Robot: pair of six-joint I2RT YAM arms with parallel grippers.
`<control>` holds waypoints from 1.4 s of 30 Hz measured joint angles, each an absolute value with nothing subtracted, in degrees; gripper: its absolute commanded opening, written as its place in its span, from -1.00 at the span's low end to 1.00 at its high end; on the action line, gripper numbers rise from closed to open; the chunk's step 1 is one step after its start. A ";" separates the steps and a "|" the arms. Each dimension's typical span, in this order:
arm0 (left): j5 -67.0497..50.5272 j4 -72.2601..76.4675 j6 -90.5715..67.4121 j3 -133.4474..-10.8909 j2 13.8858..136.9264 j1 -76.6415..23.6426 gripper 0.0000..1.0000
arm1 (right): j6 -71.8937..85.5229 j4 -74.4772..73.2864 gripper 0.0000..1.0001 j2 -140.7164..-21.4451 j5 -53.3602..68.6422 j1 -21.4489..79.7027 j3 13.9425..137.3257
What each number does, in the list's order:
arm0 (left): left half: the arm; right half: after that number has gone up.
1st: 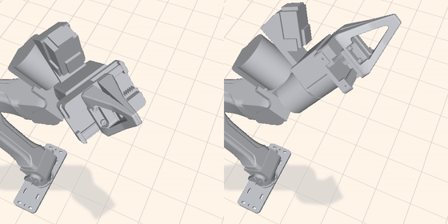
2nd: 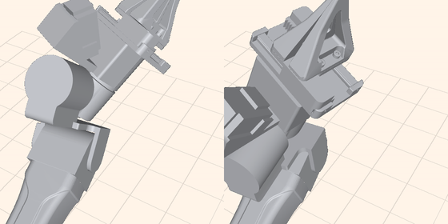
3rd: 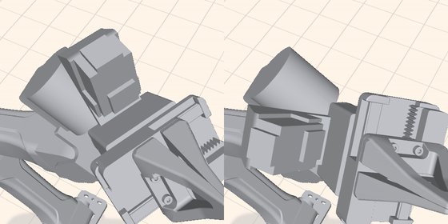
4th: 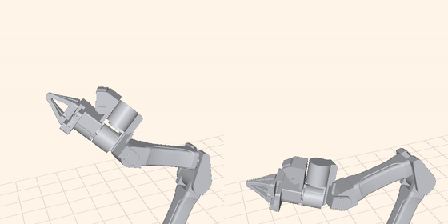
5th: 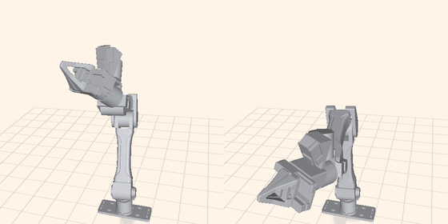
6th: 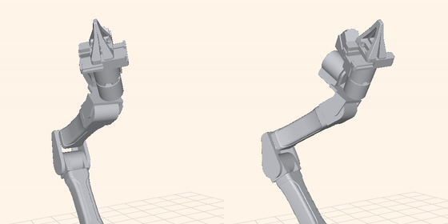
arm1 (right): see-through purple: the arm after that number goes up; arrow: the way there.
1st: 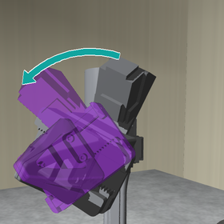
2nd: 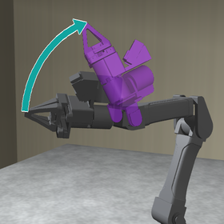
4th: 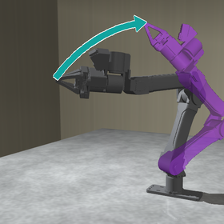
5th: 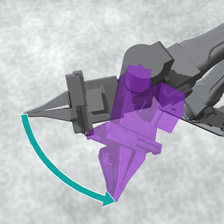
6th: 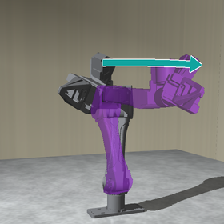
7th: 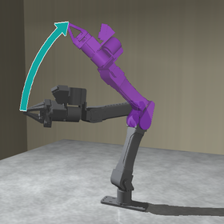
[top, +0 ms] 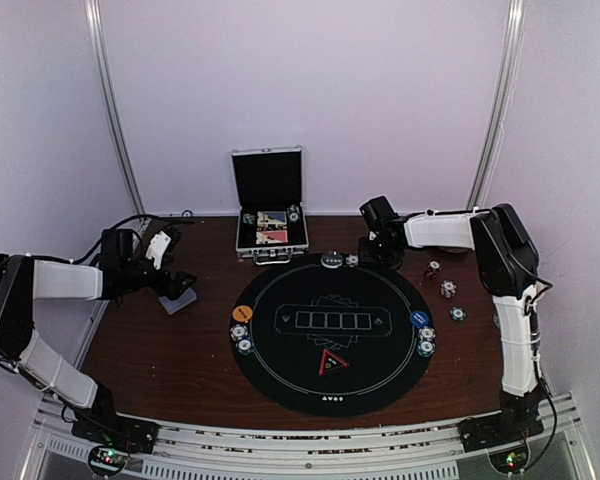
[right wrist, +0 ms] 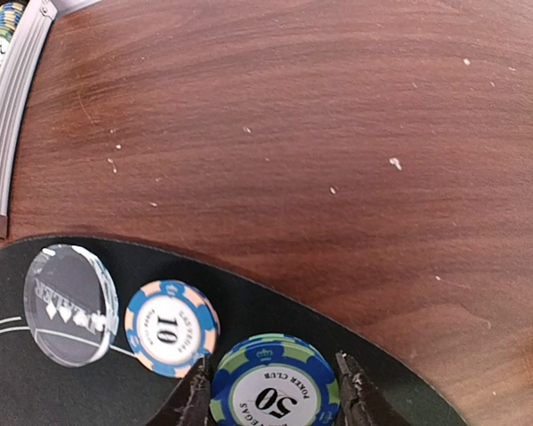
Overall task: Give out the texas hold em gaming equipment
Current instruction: Place the poker chips pile in the dealer area.
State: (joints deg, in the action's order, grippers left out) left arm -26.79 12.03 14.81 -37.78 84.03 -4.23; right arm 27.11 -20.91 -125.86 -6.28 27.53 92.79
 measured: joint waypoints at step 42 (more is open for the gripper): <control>-26.76 12.01 14.83 -37.78 84.49 -4.23 0.96 | 26.63 -24.47 0.42 -123.55 -5.34 27.64 93.73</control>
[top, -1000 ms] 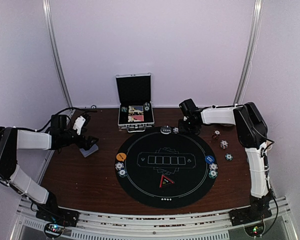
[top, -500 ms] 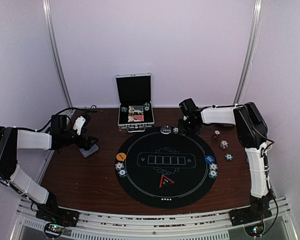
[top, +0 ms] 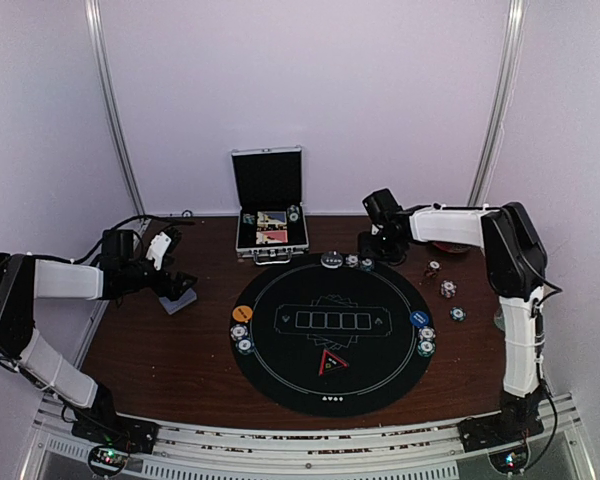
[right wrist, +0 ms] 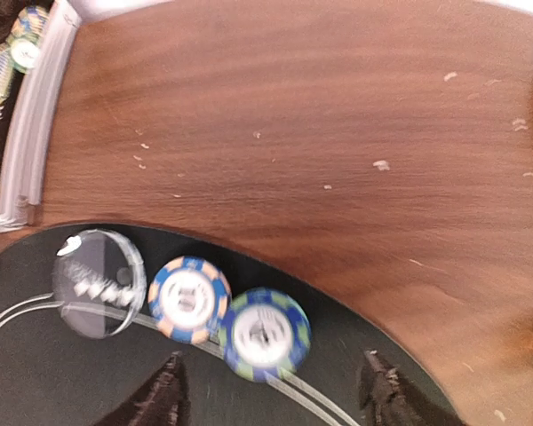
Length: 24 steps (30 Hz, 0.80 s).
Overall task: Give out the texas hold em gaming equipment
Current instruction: Place the poker chips pile in the dealer area, then pick up the pile of poker chips from the pile of poker chips.
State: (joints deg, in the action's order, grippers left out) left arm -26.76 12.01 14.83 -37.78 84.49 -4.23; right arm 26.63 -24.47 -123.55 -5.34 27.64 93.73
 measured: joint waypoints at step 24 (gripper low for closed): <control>-26.79 12.01 14.83 -37.78 84.49 -4.23 0.96 | 26.15 -21.02 0.99 -92.01 -14.00 16.67 59.40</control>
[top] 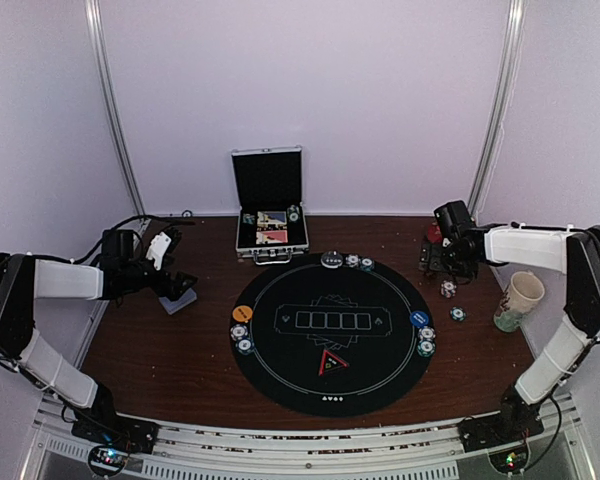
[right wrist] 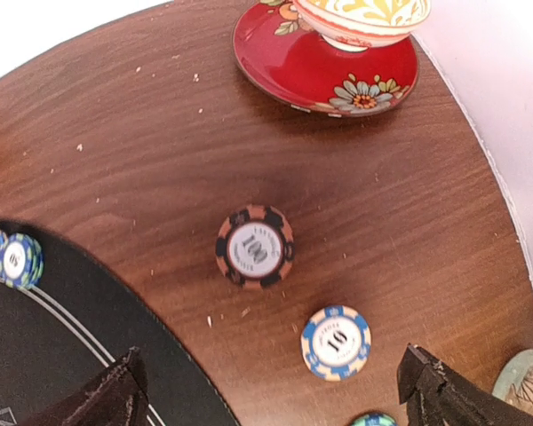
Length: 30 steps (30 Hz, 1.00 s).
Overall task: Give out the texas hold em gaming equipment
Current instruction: Pick up the pile of poker chips from the pile of poker chips.
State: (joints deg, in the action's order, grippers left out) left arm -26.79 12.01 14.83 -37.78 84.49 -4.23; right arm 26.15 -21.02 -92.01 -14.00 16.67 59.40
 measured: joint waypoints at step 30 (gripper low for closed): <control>-26.79 12.01 14.83 -37.78 84.84 -4.23 0.96 | 28.95 -12.73 0.31 -108.16 -15.33 13.50 67.05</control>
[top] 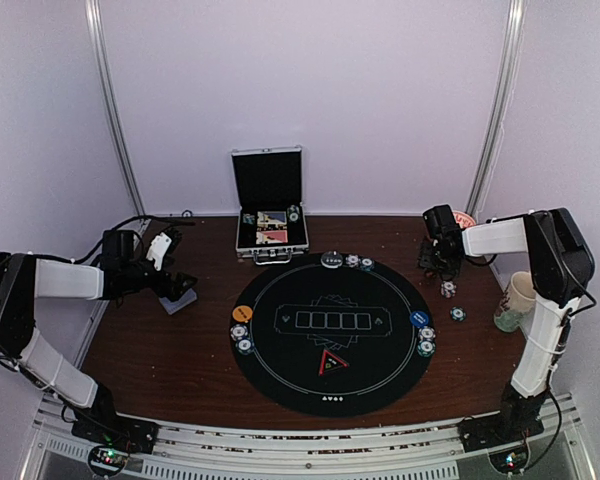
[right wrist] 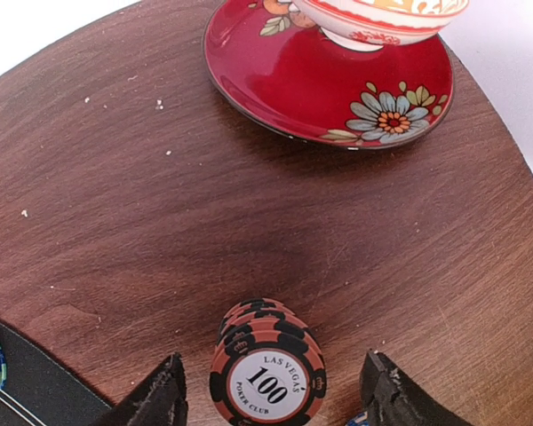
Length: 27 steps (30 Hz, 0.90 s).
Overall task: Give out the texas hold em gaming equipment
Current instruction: Pick up the pile of poker chips from the pile of poker chips.
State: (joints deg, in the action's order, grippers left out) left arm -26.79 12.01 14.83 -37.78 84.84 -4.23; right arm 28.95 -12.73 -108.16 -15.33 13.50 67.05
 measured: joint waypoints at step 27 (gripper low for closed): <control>-26.79 12.01 14.83 -37.78 84.84 -4.23 0.96 | 28.95 -12.16 -0.01 -109.03 -15.20 13.47 67.24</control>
